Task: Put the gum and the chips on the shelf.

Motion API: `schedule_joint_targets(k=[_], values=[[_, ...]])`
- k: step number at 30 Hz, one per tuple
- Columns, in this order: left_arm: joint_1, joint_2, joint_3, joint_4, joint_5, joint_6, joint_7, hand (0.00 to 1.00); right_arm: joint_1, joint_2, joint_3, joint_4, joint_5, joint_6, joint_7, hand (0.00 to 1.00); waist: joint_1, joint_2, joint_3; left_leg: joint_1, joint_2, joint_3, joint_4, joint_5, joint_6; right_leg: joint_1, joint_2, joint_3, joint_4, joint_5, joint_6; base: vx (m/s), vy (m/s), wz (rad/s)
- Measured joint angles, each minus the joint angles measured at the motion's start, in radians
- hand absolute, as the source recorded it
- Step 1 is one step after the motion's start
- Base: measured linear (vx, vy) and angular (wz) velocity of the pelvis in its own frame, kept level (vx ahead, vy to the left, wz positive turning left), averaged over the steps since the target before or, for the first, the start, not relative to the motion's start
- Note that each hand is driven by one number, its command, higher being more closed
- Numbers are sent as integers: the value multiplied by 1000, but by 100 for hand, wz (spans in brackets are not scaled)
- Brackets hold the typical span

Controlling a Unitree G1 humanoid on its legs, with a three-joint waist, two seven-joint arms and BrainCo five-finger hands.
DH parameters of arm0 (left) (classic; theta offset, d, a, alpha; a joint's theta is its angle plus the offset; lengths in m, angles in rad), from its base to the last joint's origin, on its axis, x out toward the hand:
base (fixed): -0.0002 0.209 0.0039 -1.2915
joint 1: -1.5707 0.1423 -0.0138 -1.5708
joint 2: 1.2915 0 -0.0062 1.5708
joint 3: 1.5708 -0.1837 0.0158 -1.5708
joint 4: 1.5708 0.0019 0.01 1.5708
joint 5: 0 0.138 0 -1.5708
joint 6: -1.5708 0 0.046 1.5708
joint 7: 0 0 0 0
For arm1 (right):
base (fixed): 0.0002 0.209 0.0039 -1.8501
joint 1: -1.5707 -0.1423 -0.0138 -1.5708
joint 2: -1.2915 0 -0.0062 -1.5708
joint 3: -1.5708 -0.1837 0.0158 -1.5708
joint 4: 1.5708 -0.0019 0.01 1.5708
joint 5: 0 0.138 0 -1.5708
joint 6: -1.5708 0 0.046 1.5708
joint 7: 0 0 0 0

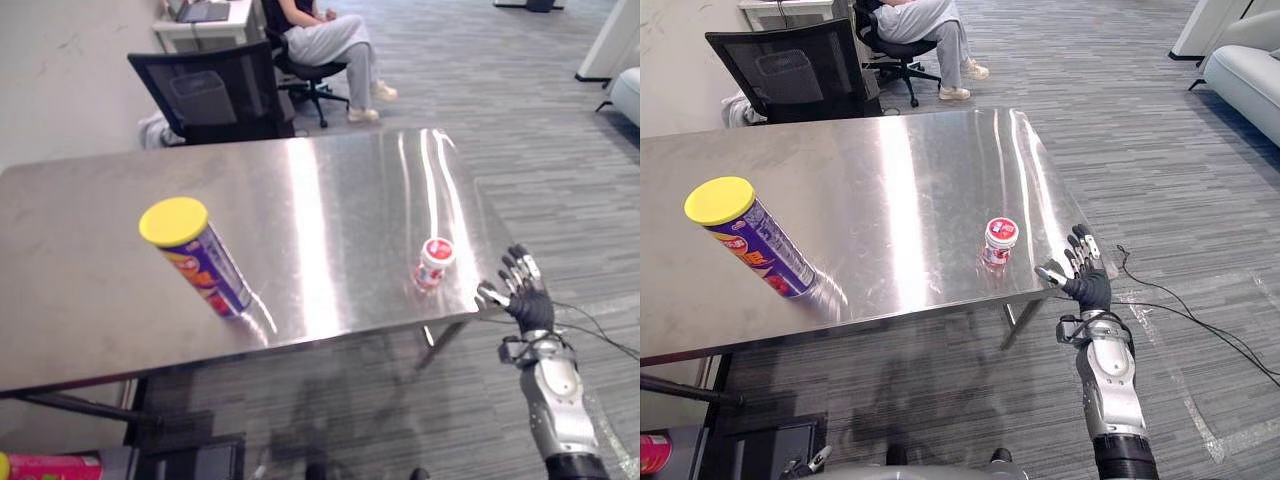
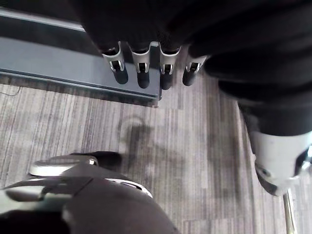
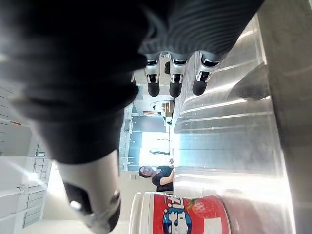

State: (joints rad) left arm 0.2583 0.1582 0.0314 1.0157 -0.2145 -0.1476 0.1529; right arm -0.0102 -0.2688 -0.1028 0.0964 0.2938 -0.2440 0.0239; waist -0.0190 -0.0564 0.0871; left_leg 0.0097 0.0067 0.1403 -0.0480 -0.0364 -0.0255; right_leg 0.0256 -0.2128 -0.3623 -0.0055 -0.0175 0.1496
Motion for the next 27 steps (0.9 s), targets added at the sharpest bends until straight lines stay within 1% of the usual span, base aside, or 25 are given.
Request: schedule_joint_targets(k=[2, 8, 10, 12, 20, 23, 27], values=[[0, 0, -7, 0, 0, 1, 0, 0, -8, 0, 5, 0, 0, 0, -1, 0, 0, 0, 0, -3, -1, -13, 1, 1, 1, 6, 0, -13, -2, 0, 0, 24, -1, 16], [0, 1, -7, -1, 1, 4, 0, 0, -52, -1, 39, 28, 0, 0, -15, 0, 18, -3, 2, -3, -2, -16, 1, 1, 1, 14, -1, -16, -9, 1, -1, 8, 1, 3], [0, 1, -7, -2, 1, 4, -1, 0, -64, -1, 46, 41, 0, 7, -19, 0, 22, -3, 3, -5, -3, -18, 1, 1, 1, 14, -2, -18, -9, 1, -1, 0, 0, 0], [1, 0, -7, -1, 2, 5, 0, 0, -76, -1, 56, 41, 0, 14, -20, 0, 23, -4, 3, -5, -4, -19, 1, 1, 1, 14, -2, -18, -9, 1, -1, 0, 0, 0], [0, 0, -7, -2, 5, 5, 0, 0, -130, -1, 84, 76, -1, 16, -19, 0, 27, -5, 7, -5, -5, -21, 0, 2, 2, 15, -3, -21, -9, 1, -1, 0, 0, 0], [0, 0, -7, -3, 37, 5, 0, 0, -132, -1, 108, 76, -1, 18, -19, 0, 28, -5, 20, -5, -5, -23, 0, 2, 3, 16, -3, -23, -9, 1, -1, 0, 0, 0], [0, -1, -8, -10, 40, 7, 1, 0, -136, 1, 132, 77, -1, 24, -22, 0, 31, -5, 26, -6, -6, -26, -1, 3, 3, 17, -3, -25, -9, 1, -1, 5, 1, 1]])
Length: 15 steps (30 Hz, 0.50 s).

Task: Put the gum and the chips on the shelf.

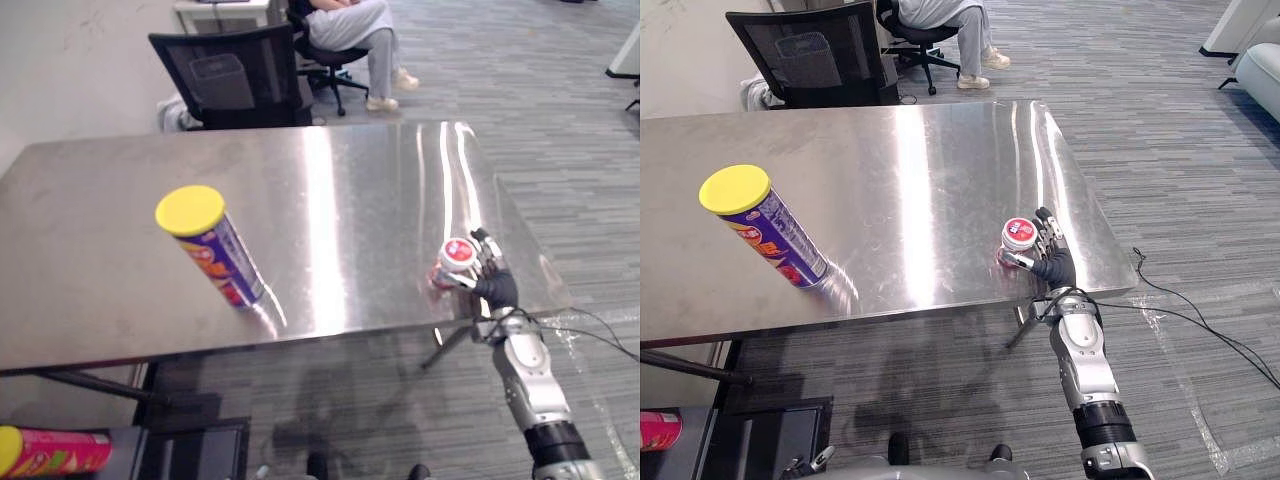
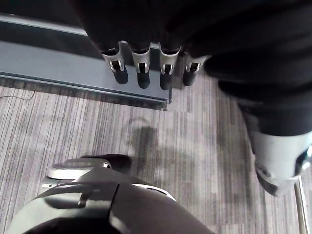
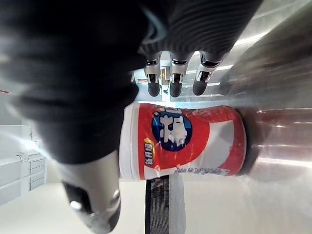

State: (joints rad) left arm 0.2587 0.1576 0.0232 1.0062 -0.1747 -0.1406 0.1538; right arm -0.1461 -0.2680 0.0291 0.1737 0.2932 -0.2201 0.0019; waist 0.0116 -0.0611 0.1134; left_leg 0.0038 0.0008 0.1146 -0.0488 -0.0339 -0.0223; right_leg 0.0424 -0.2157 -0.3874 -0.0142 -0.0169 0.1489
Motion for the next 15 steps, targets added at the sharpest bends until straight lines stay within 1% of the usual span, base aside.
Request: schedule_joint_targets(k=[4, 5, 7, 15], values=[[0, 1, -11, -4, 1, 0, 3, 0, -18, 3, 22, 14, -2, 0, -5, 0, 3, 0, 0, 0, -1, -10, 0, 0, 0, 4, 0, -6, 0, 0, -1, 21, 3, 7], [0, 1, -13, -9, 1, 1, 6, 0, -23, 3, 25, 26, -7, 0, -5, 100, 7, 0, 0, 0, -1, -10, 0, 0, 1, 4, 0, -8, 0, 2, -3, 15, 5, 4], [0, 1, -17, -14, 1, 1, 13, 0, -29, 4, 28, 42, -9, 0, -6, 100, 20, 0, 0, -1, -1, -11, 0, 1, 1, 5, -1, -9, 0, 3, -4, 7, 4, 2], [0, 3, -18, -20, 1, 18, 16, 0, -41, 20, 96, 42, -10, 3, 6, 100, 21, -2, 3, 0, -5, -18, -4, 5, 2, 10, -4, -16, 0, 3, -4, 3, 2, 2]])
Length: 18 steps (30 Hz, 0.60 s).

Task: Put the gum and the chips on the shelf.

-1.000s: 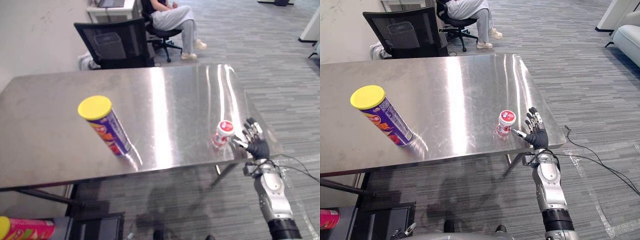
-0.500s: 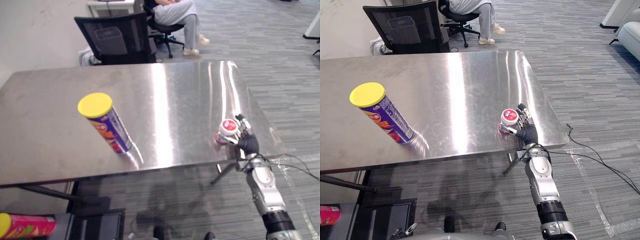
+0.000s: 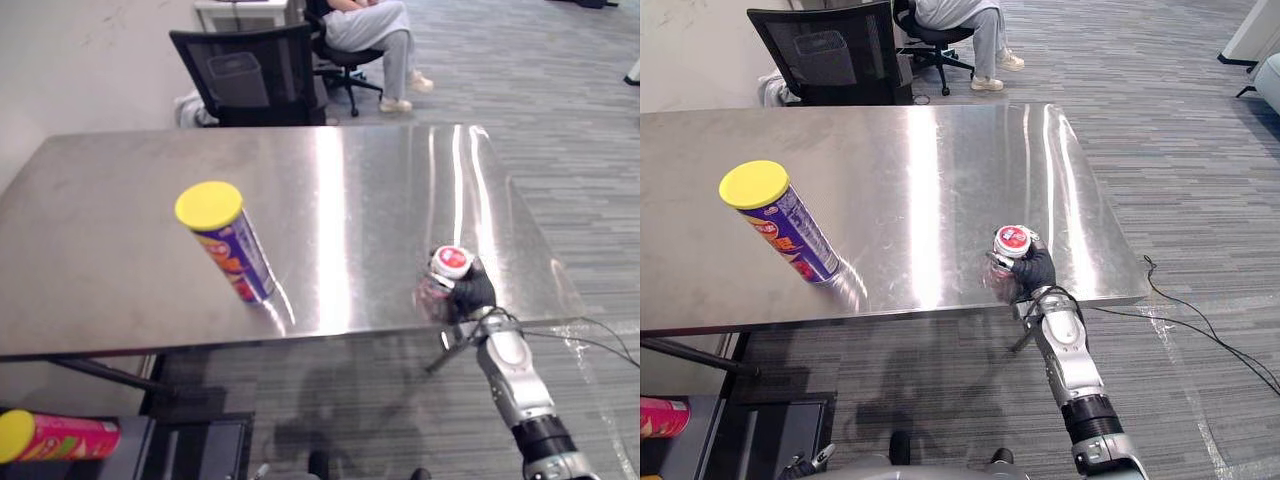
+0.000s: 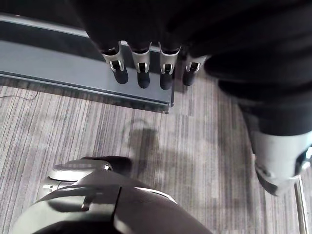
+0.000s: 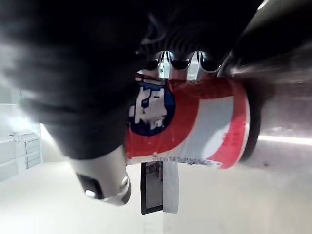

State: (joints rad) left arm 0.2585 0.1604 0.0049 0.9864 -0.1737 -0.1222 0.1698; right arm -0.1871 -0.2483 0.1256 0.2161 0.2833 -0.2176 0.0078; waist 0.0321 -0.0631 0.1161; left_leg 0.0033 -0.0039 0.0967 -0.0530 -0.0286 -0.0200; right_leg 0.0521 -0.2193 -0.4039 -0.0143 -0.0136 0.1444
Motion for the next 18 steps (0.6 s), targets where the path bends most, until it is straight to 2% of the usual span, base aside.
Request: schedule_joint_targets(k=[11, 18], values=[[0, 2, 0, 0, 0, -3, 3, 0, -7, 16, 16, -9, 0, 6, -2, 100, 0, -4, 6, 1, -4, -25, -17, 16, 3, 7, -2, -20, 0, 1, 2, 5, -1, 6], [1, 1, 3, -6, 1, 0, 7, 0, 26, -10, -64, -190, 1, 2, -20, 100, 1, -4, 6, 2, -3, -57, -10, 18, 4, 20, -2, -25, 15, 1, 2, 22, 3, 15]])
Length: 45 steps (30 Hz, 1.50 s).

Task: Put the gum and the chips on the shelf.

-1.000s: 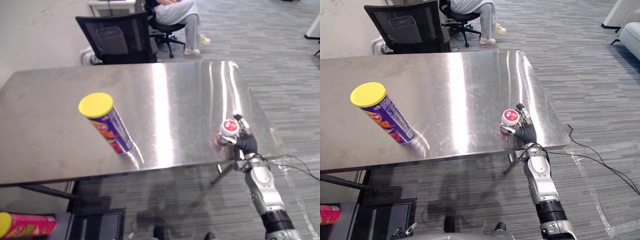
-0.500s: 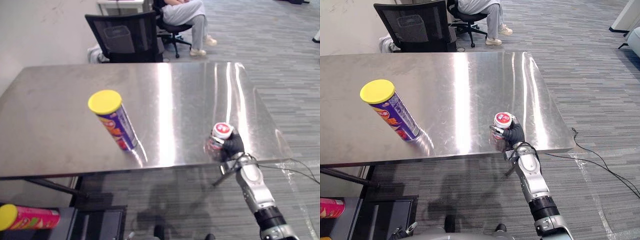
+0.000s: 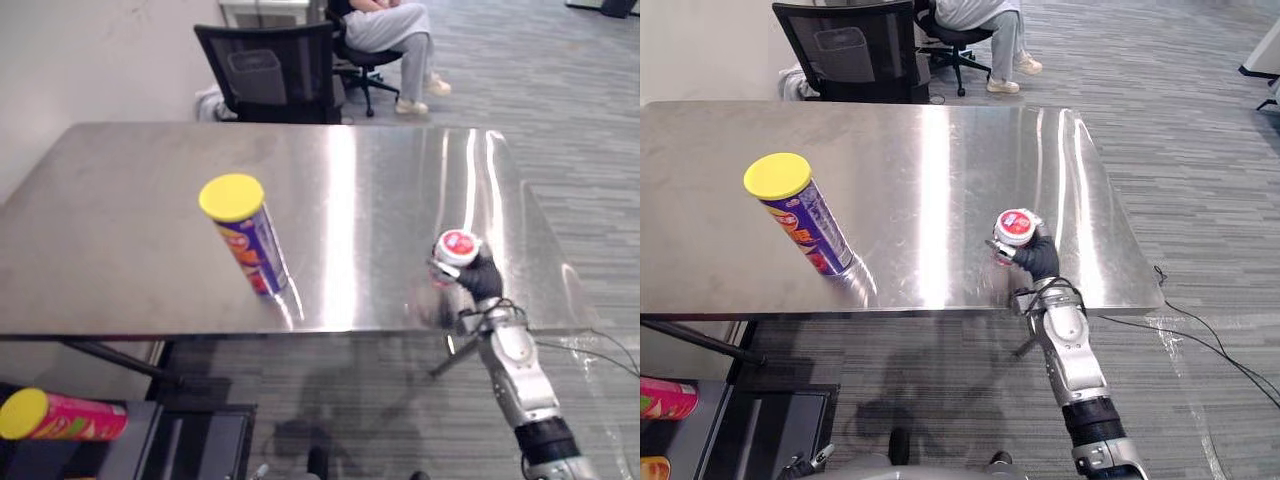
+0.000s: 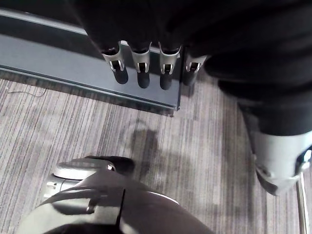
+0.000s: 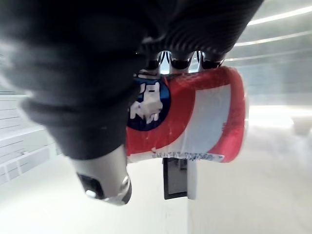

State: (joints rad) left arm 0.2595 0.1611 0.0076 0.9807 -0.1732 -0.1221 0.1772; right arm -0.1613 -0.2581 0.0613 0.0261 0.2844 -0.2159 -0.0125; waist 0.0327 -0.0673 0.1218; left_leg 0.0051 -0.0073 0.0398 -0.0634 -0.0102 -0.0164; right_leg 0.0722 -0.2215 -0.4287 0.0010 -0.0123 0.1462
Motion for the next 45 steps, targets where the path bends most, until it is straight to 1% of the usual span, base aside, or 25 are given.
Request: schedule_joint_targets(k=[4, 7, 9, 12, 14, 22, 24, 25, 26, 28, 29, 30, 32, 33, 34, 36, 37, 38, 39, 40, 41, 42, 43, 44, 45], values=[[6, -2, 25, -4, 0, 0, 1, 0, 18, -28, -102, -120, 12, -8, 11, 100, -3, -1, 0, 3, 2, 12, 6, 0, 0, -3, -2, 22, 3, 0, 0, -2, 1, -7], [10, -6, 40, -6, -1, 0, 1, 0, 43, -55, -144, -167, 40, -9, 24, 100, -2, -3, -2, 3, 4, 32, 7, -1, -1, -15, -1, 44, 3, 0, 0, -30, -4, -22], [16, -5, 41, -4, -2, 0, 0, 0, 63, -64, -184, -193, 51, -12, 41, 100, -13, -3, -4, 4, 5, 44, 7, -1, -1, -19, -1, 56, 2, 0, 0, -37, -7, -19], [25, -11, 62, -1, -5, 0, 0, 0, 96, -83, -212, -218, 72, -14, 55, 100, -17, -3, -25, 4, 9, 65, 3, 0, -2, -35, 0, 82, 1, -1, 1, -44, -4, -22], [26, -11, 70, 8, -8, 0, -1, 0, 104, -84, -216, -221, 77, -15, 63, 100, -32, -2, -38, 4, 10, 67, -4, 4, -4, -42, 1, 85, 1, -1, 1, -25, -10, -12], [25, -16, 77, 14, -10, 3, -3, 0, 150, -84, -255, -253, 80, -13, 59, 100, -38, 3, -71, 4, 17, 86, -4, 5, -5, -54, 5, 104, 8, 0, 2, -7, 0, -6], [23, -18, 80, 14, -32, 11, -5, 0, 166, -81, -258, -252, 89, -11, 58, 100, -39, 7, -68, -5, 21, 84, 36, -10, -5, -71, 2, 108, 70, -12, -15, 0, 0, 0], [23, -18, 80, 14, -32, 11, -5, 0, 166, -81, -258, -252, 89, -11, 58, 100, -39, 7, -68, -5, 21, 84, 36, -10, -5, -71, 2, 108, 70, -12, -15, -17, 36, 6], [19, -19, 89, 13, -93, 24, -8, 0, 165, -77, -249, -252, 91, -11, 59, 100, -38, 6, -54, -41, 34, 78, 171, -79, -8, -68, -6, 107, 134, -43, -25, -28, 16, 6], [15, -25, 108, 13, -134, 39, -12, 0, 161, -77, -231, -252, 121, -14, 66, 100, -36, 7, -41, -79, 41, 55, 302, -139, -8, -60, -12, 104, 186, -84, -16, -60, 14, 15], [15, -28, 116, 13, -141, 44, -15, 0, 159, -77, -221, -251, 130, -14, 66, 100, -35, 8, -37, -90, 45, 49, 331, -150, -6, -57, -12, 102, 195, -93, -16, -74, 7, 23], [14, -34, 120, 13, -149, 45, -22, 0, 155, -76, -202, -251, 153, -14, 68, 100, -32, 10, -30, -103, 50, 33, 360, -158, -10, -49, -11, 95, 202, -103, -14, -165, -25, 31], [15, -45, 122, 11, -169, 42, -29, 0, 112, -76, -144, -245, 165, -11, 79, 100, -22, 30, -12, -139, 56, -8, 381, -160, -13, -47, -2, 58, 215, -116, -23, -231, -54, 47], [16, -49, 121, 10, -168, 40, -29, 0, 94, -77, -130, -243, 169, -11, 82, 100, -18, 34, -8, -146, 57, -20, 381, -153, -14, -47, 0, 49, 215, -116, -24, -197, -65, 52], [19, -58, 120, 6, -168, 37, -26, 0, 50, -77, -107, -236, 188, -10, 86, 100, -3, 45, 7, -159, 59, -41, 380, -142, -23, -49, 6, 32, 221, -116, -23, -162, -64, 50], [23, -74, 121, 6, -179, 38, -23, 0, -41, -78, -72, -178, 189, -10, 85, 100, 12, 73, 40, -179, 67, -68, 378, -131, -19, -49, 14, -7, 232, -121, -31, -197, -78, 59], [25, -78, 123, 6, -179, 38, -23, 0, -57, -78, -68, -163, 188, -10, 85, 100, 19, 83, 46, -182, 75, -59, 373, -132, -18, -48, 20, -13, 230, -123, -32, -222, -146, 65], [31, -86, 126, 6, -209, 39, -26, 0, -64, -78, -62, -146, 187, -10, 82, 100, 34, 96, 50, -184, 96, -18, 333, -132, 1, -46, 32, -22, 221, -123, -37, -148, -146, 93], [35, -87, 131, 13, -230, 39, -29, 0, -63, -77, -55, -133, 186, -10, 82, 100, 31, 67, 46, -175, 105, 62, 280, -146, 39, -50, 18, -35, 180, -108, -64, -134, -155, 115], [29, -82, 142, 17, -242, 40, -31, 0, -63, -81, -61, -131, 185, -11, 82, 100, 20, 53, 51, -198, 116, 123, 318, -143, 68, -55, -1, -76, 176, -100, -74, -143, -81, 144], [22, -84, 157, 33, -239, 44, -42, 0, -53, -81, -87, -131, 184, -11, 75, 100, 16, 67, 52, -240, 167, 226, 466, -122, 103, -66, -32, -144, 207, -104, -85, -131, -114, 142], [37, -103, 169, 42, -235, 44, -46, 0, -50, -87, -106, -130, 184, -11, 63, 100, 10, 92, 51, -235, 217, 299, 580, -51, 146, -71, -48, -196, 269, -124, -86, -101, -127, 139], [52, -123, 168, 35, -229, 44, -45, 0, -49, -99, -115, -133, 184, -13, 61, 100, 3, 124, 44, -235, 216, 318, 561, -29, 126, -77, -49, -220, 308, -145, -82, -72, -134, 168], [54, -121, 160, 30, -195, 35, -45, 0, -25, -124, -151, -137, 184, -14, 59, 100, -8, 107, 40, -234, 165, 331, 450, 39, 124, -96, -70, -230, 310, -181, -88, -124, -43, 195], [39, -105, 178, 36, -171, 32, -39, 0, -1, -138, -194, -137, 185, -8, 60, 100, -11, 75, 31, -191, 105, 320, 280, 103, 107, -97, -97, -288, 260, -156, -101, -142, -41, 192]])
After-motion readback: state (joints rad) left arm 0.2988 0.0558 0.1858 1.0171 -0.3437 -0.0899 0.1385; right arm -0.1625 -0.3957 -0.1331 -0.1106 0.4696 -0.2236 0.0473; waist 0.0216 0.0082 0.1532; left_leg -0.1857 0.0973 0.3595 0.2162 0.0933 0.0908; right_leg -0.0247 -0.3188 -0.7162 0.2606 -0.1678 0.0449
